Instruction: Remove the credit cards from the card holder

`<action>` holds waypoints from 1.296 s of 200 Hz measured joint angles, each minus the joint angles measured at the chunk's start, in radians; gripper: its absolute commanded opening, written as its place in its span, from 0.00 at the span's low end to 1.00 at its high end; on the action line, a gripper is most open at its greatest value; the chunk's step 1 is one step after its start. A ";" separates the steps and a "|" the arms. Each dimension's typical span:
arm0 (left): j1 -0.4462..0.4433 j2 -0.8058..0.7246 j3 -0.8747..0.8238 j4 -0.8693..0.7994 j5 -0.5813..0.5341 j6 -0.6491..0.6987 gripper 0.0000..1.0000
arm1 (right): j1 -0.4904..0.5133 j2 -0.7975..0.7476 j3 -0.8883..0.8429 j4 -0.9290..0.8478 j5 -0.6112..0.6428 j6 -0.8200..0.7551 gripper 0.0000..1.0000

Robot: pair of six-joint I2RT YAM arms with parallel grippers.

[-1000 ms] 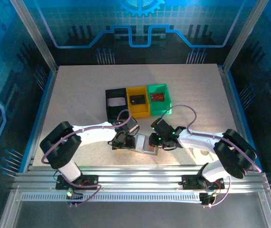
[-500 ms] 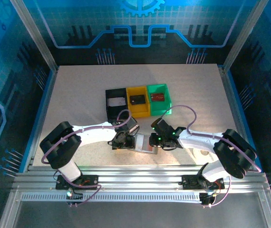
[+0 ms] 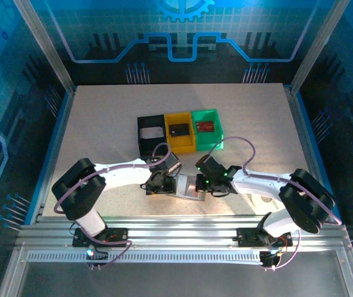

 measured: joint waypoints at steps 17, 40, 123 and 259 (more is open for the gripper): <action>0.000 0.000 0.000 0.000 0.000 0.000 0.69 | 0.011 0.000 0.019 -0.031 0.016 -0.004 0.01; 0.000 0.000 0.000 0.000 0.000 0.000 0.69 | 0.031 0.000 0.056 -0.077 0.045 -0.015 0.01; 0.000 0.000 -0.001 0.000 0.000 0.000 0.69 | 0.085 0.019 0.186 -0.159 0.092 -0.052 0.07; 0.000 -0.002 -0.002 0.002 0.000 0.000 0.69 | 0.104 0.053 0.200 -0.029 -0.014 -0.052 0.12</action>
